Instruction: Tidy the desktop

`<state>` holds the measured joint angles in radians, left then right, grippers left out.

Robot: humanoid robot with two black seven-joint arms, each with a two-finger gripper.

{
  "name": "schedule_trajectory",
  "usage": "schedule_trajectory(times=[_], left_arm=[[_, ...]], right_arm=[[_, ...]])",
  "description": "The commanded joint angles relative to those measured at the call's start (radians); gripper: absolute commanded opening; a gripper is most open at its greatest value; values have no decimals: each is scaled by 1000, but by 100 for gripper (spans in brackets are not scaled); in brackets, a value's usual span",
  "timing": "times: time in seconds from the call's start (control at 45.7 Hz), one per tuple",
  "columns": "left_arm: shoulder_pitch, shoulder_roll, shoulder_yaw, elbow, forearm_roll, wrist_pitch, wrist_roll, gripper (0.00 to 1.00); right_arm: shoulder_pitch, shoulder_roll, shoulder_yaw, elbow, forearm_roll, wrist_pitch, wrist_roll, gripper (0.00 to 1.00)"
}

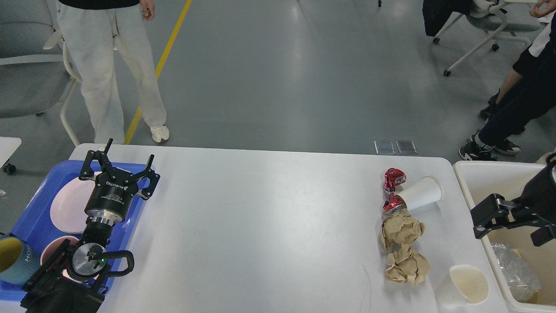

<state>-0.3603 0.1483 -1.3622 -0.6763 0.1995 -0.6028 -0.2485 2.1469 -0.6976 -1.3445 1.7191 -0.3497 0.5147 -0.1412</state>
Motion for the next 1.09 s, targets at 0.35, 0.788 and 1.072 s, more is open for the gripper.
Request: schedule_trajectory(times=[0.35, 0.788, 1.072], left_arm=[[0, -1, 0, 0, 0, 0, 0, 97], [0, -1, 2, 0, 0, 0, 2, 97], [0, -1, 2, 0, 0, 0, 2, 97]], right_arm=[[-507, -2, 126, -135, -69, -338, 2, 98], [-728, 24, 226, -253, -61, -421, 6, 17], [-728, 20, 228, -250, -51, -430, 6, 0]])
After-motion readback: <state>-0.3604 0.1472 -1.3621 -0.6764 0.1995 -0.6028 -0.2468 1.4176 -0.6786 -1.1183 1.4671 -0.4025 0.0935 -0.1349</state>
